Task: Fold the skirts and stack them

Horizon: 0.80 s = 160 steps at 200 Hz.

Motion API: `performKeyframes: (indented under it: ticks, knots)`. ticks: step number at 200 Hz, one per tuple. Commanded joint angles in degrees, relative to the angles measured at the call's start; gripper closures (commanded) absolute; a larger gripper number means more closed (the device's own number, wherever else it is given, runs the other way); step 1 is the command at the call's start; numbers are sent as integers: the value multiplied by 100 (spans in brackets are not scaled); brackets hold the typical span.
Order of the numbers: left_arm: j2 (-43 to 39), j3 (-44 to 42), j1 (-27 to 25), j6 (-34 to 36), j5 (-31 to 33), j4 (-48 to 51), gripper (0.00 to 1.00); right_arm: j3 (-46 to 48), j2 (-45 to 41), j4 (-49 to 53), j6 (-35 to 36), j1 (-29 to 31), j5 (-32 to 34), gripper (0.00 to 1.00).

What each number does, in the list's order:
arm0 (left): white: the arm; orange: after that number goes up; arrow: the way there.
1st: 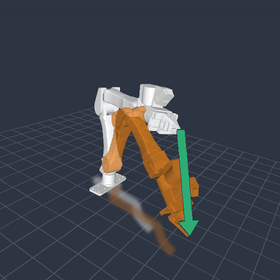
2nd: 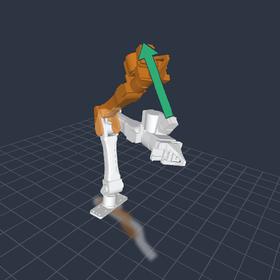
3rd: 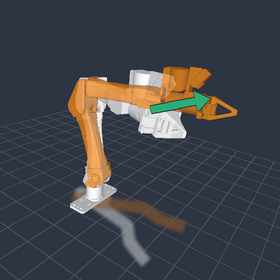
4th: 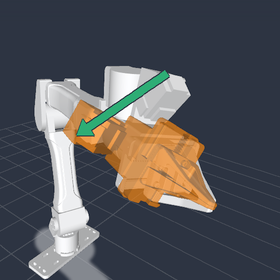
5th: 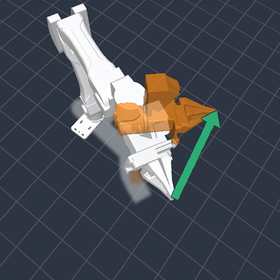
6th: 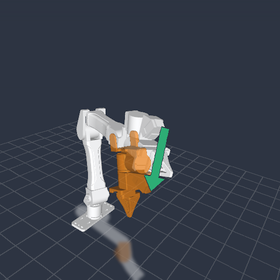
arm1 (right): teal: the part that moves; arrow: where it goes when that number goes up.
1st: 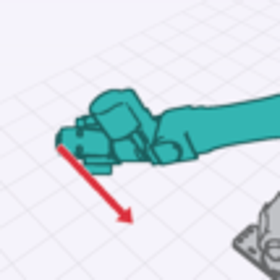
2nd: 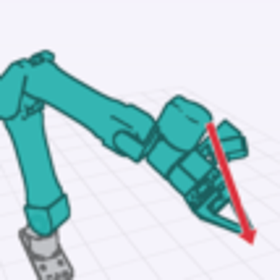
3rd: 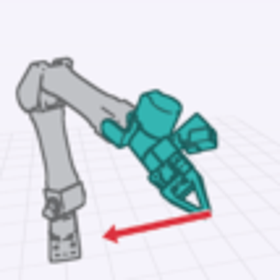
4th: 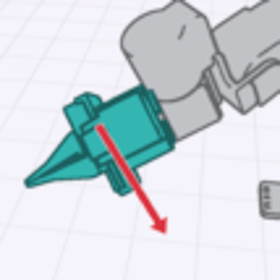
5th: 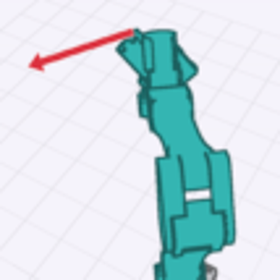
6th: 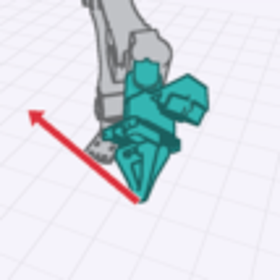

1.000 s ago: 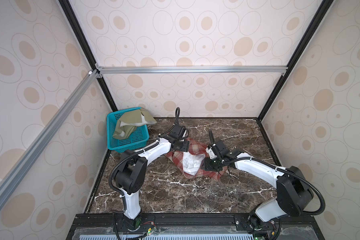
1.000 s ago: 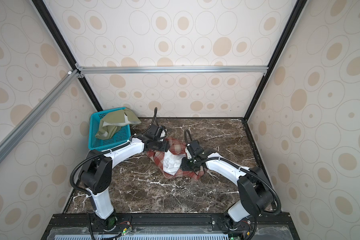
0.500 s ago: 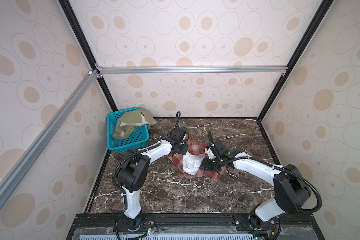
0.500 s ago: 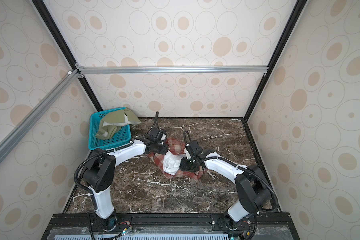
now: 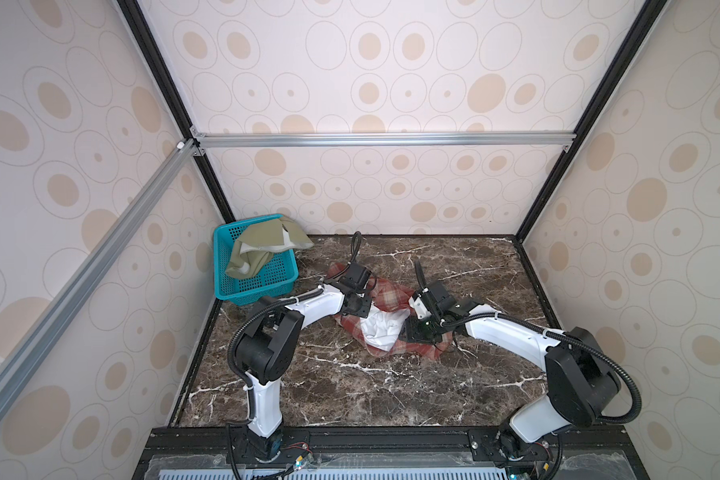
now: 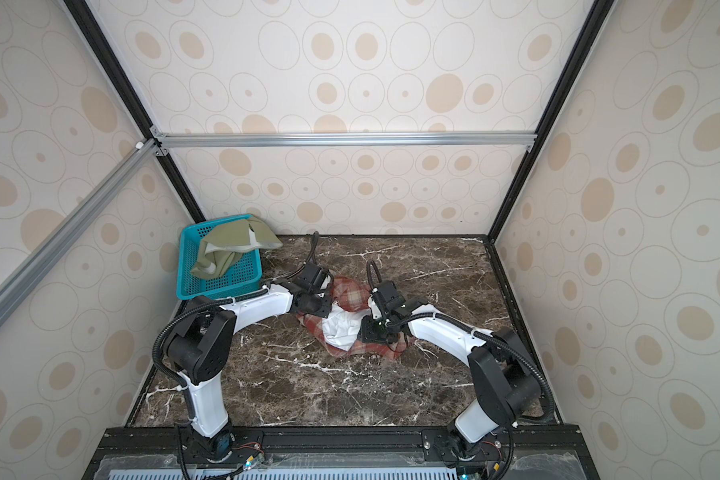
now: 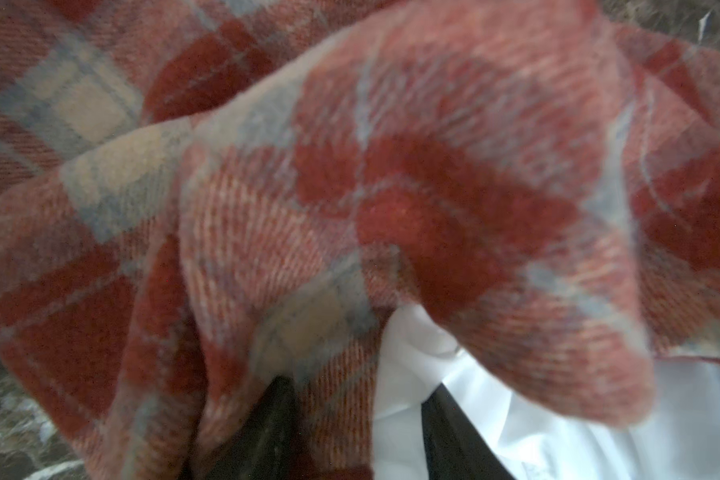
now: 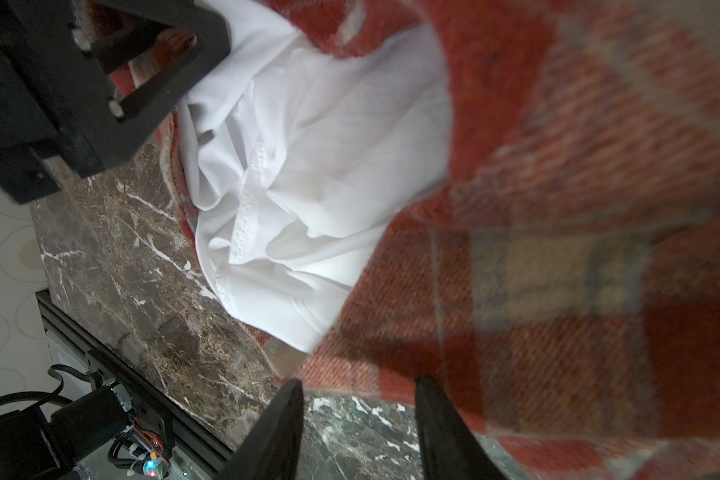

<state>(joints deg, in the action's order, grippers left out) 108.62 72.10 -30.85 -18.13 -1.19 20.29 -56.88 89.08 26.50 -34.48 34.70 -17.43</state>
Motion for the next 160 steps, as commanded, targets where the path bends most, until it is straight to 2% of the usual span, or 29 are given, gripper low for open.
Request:
performKeyframes:
  ticks: [1,51,106,160]
  knots:
    - [-296,-88,57,56,181,176,50,-99,75,29,-23,25,-59,53]
    - [-580,-319,202,-24,93,68,50,-86,117,-39,-41,28,-114,53]
    - [-523,-342,229,-25,80,27,56,-80,108,-29,-41,26,-127,54]
    - [-491,-240,236,76,-104,45,56,-74,103,-24,-43,28,-114,54]
